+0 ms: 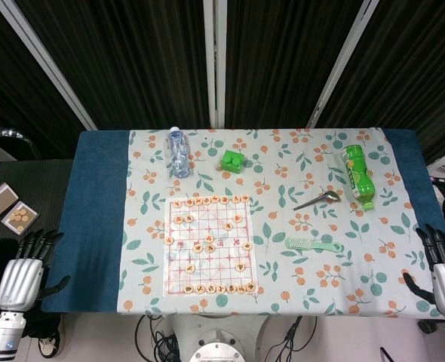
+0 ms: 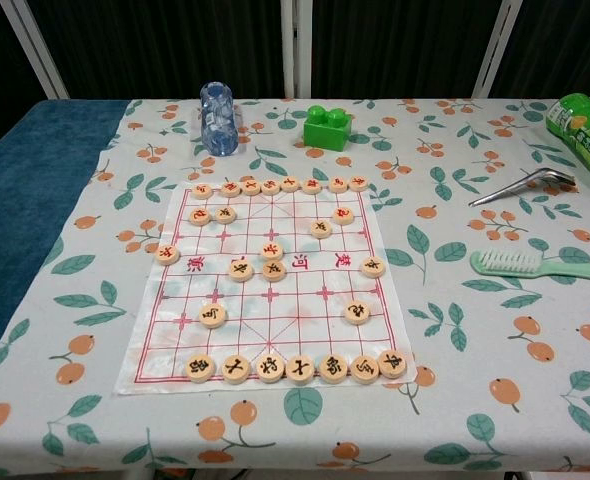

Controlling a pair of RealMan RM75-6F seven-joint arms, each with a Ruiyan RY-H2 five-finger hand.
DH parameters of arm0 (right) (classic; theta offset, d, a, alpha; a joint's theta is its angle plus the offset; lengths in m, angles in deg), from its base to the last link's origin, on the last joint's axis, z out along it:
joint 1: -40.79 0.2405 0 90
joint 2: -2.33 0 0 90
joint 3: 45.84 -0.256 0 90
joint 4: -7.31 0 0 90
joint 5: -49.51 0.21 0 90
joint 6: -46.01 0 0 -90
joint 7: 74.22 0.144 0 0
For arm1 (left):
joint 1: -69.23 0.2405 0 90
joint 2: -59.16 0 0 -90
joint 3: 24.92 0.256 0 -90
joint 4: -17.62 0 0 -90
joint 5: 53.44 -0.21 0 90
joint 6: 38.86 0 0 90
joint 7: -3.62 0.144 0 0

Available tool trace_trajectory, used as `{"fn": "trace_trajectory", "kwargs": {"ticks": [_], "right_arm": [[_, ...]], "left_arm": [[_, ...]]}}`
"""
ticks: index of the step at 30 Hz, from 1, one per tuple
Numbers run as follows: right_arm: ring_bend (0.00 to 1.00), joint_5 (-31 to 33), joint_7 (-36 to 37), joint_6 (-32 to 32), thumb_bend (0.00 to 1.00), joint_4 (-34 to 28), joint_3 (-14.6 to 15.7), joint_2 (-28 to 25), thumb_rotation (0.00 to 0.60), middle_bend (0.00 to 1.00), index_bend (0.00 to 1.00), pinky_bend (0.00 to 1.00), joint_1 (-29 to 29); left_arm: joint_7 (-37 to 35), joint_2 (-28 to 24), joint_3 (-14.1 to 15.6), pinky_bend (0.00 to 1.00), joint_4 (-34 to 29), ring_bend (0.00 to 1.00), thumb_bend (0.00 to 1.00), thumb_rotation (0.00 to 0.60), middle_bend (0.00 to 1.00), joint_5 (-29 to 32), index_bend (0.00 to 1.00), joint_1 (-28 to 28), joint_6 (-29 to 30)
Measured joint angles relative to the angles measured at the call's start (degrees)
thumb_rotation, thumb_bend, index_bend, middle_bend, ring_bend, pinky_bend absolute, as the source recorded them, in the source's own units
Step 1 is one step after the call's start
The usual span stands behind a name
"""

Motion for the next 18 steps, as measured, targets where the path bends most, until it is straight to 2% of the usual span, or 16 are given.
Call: {"fn": "trace_trajectory", "kwargs": {"ticks": [12,18], "right_arm": [[0.0,0.0,0.6,0.2,0.17,0.3,-0.2,0.0,0.6,0.0,0.0,0.0,0.3],[0.0,0.2,0.9,-0.4,0.17,-0.6,-1.2,-1.1,0.6,0.0,0.0,0.0,0.6]], "left_arm": [[0.8,0.4,0.4,0.0,-1.0,0.0,0.18,0.6,0.09,-2.5,0.15,-0.9,-0.3],[2.4,1.7,0.5,0.0,-3.4,0.0,0.18,0.6,0.09,-4.6,0.17,-4.5,-5.1]]}}
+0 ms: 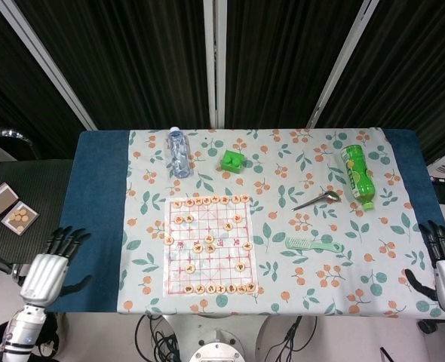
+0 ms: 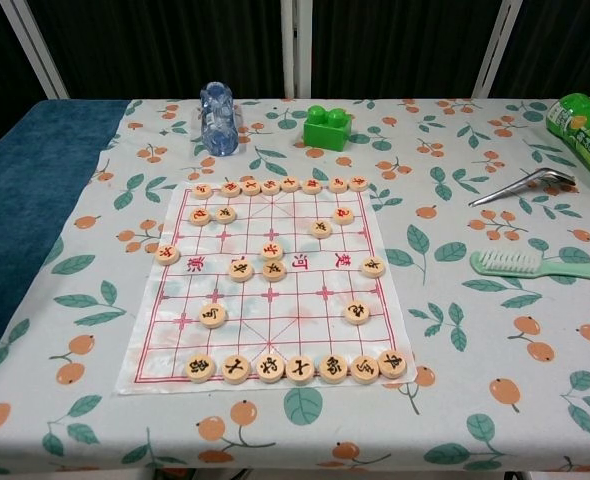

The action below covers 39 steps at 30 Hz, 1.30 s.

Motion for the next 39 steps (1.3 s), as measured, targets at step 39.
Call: {"fn": "trace_trajectory", "kwargs": {"ticks": [39], "right_arm": [[0.0,2.0,4.0,-1.4,0.17,-1.1,-1.7,-4.0,0.6,0.0,0.0,0.0,-0.5]], "left_arm": [[-1.2,25.2,-2.0,0.0,13.3,0.0,0.22,0.6,0.11,2.4,0.34,-20.5,-21.9]]}}
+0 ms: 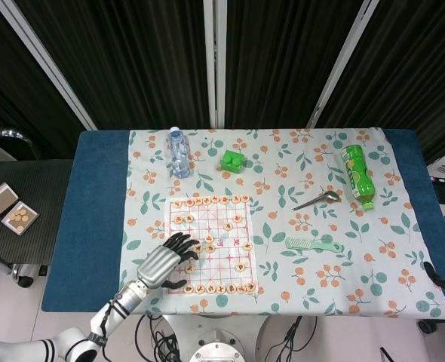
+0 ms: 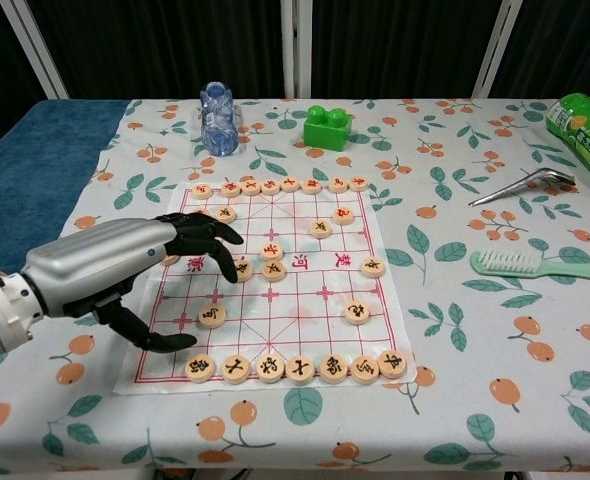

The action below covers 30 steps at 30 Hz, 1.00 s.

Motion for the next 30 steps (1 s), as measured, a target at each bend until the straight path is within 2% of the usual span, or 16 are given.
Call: {"fn": "trace_trajectory", "kwargs": {"ticks": [12,30], "right_arm": [[0.0,0.6,0.8,0.2,0.17,0.8,0.0,0.1,0.6,0.0,0.0,0.0,-0.3],[0.0,0.8,1.4,1.5,0.19,2.3,0.3,1.1,0.6,0.0,0.0,0.0,0.0]], "left_arm": [[1.2,2.7,-0.2,0.0,3.5,0.0,0.23,0.6,0.11,2.4,0.42,-0.7,0.6],[3.0,2.5,0.8,0.0,3.3,0.0,0.26,0.6,0.11,3.7,0.45,-1.9,0.0]]}}
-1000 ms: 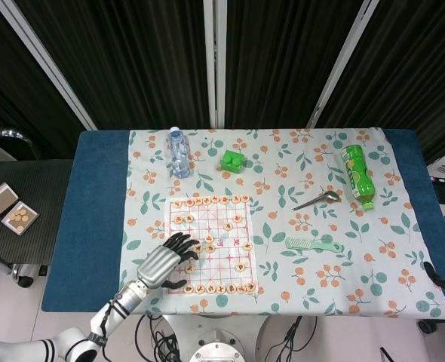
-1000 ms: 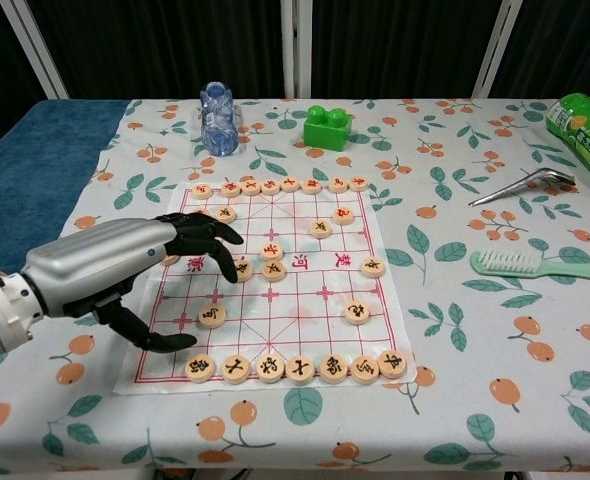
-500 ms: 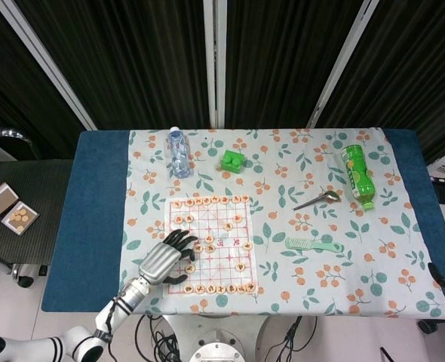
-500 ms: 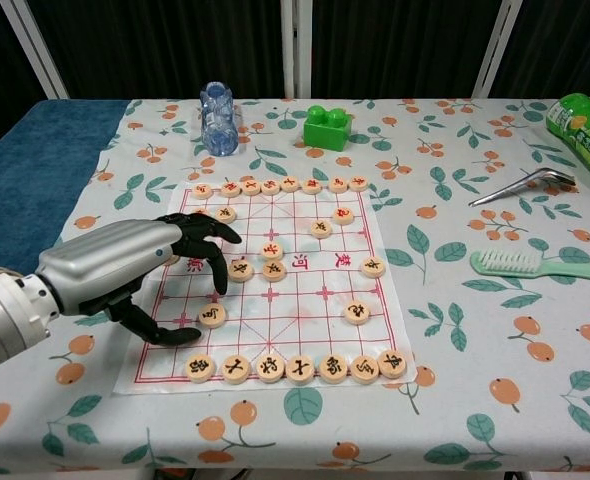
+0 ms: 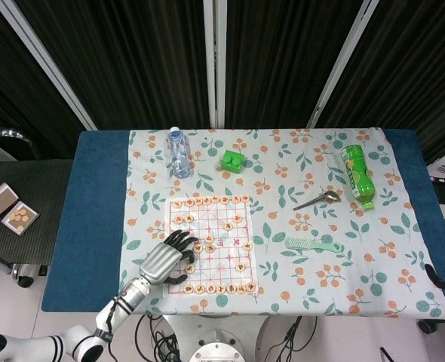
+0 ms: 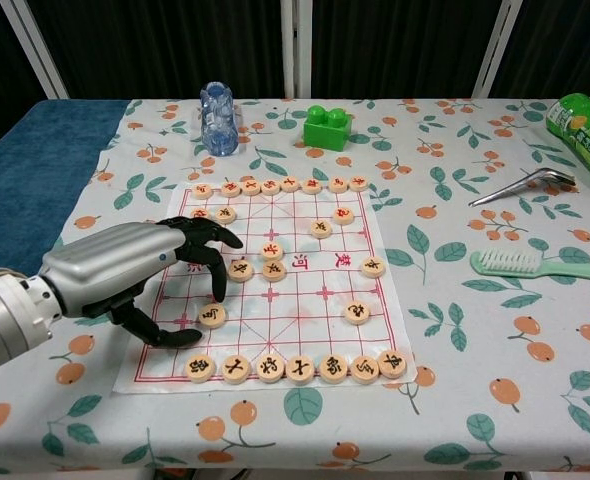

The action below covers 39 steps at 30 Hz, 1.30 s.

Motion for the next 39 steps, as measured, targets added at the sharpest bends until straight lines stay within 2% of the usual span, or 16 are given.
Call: {"fn": "trace_trajectory", "kwargs": {"ticks": [14,30,39], "right_arm": [[0.0,0.1,0.4,-0.2,0.19,0.4,-0.1,-0.1,0.6,0.0,0.0,0.0,-0.2],[0.0,0.0,0.7,-0.3,0.18,0.7,-0.1,0.1,0.6,0.0,0.0,0.0,-0.2],[0.0,0.0,0.4,-0.4,0.18,0.4,-0.1,0.0,0.6,0.0,0.0,0.0,-0.3]], "left_arm": [[0.2,0.3,0.1,0.0,-0.1,0.0,0.33,0.6,0.11,0.8,0.47,-0.9,-0.4],[-0.8,-1.1,-1.1,0.02,-1.4,0.0,0.34,0.6,0.12,1.1,0.49,-0.6,2.8],[-2.3,-0.6,-1.6,0.02,2.3,0.0,0.34,0.6,0.12,2.9,0.5,-0.5,2.2]]}}
